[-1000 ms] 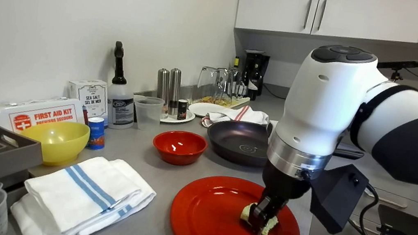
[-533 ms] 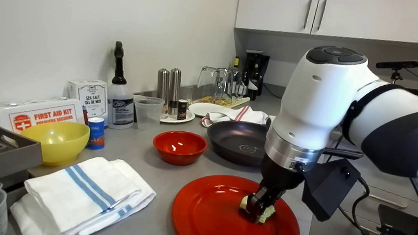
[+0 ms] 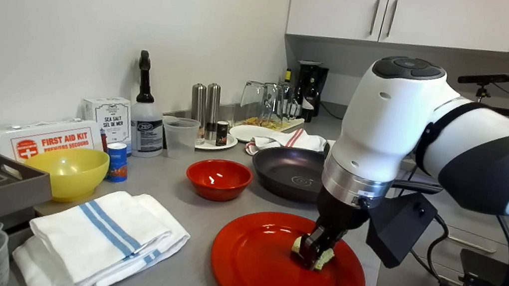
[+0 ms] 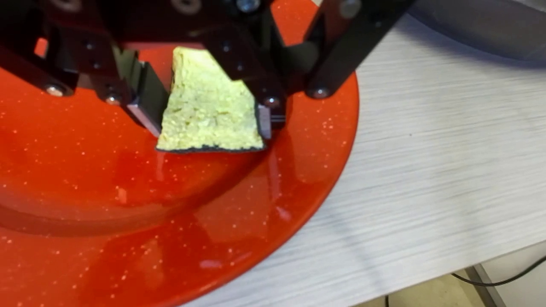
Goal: Pick up the sponge and clean the red plate
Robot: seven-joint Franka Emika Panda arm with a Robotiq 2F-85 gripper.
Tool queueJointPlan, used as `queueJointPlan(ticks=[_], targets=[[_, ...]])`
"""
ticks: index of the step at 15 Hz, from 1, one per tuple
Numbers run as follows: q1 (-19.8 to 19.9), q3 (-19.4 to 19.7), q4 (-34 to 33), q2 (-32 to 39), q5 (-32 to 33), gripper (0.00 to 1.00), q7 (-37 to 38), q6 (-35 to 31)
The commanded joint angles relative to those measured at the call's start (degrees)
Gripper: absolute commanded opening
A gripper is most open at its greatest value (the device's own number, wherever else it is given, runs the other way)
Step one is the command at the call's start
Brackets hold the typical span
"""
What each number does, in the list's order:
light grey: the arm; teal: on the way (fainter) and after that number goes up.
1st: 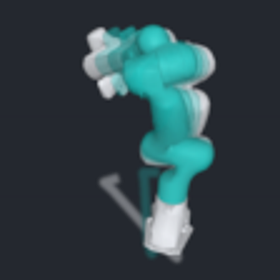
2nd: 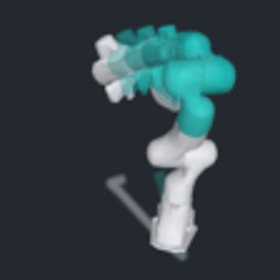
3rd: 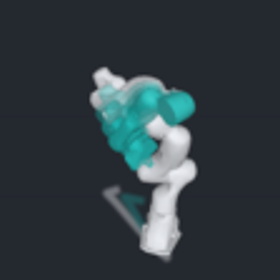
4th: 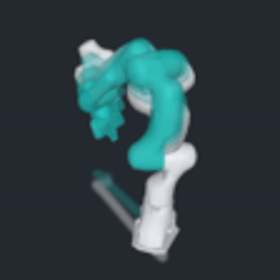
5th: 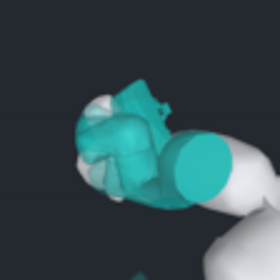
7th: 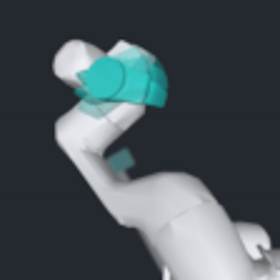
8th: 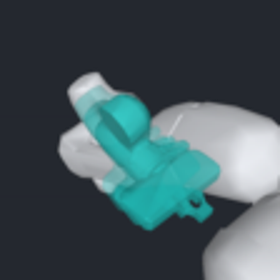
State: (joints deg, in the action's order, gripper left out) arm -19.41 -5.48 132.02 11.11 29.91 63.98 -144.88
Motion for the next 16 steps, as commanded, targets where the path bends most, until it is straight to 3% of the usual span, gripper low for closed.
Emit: queueJointPlan(ticks=[1,16], targets=[[-0.61,-1.50,-0.95,1.49,-0.30,0.27,0.66,-0.21],[-3.57,-3.38,-7.40,6.82,-0.06,0.27,-0.94,-0.14]])
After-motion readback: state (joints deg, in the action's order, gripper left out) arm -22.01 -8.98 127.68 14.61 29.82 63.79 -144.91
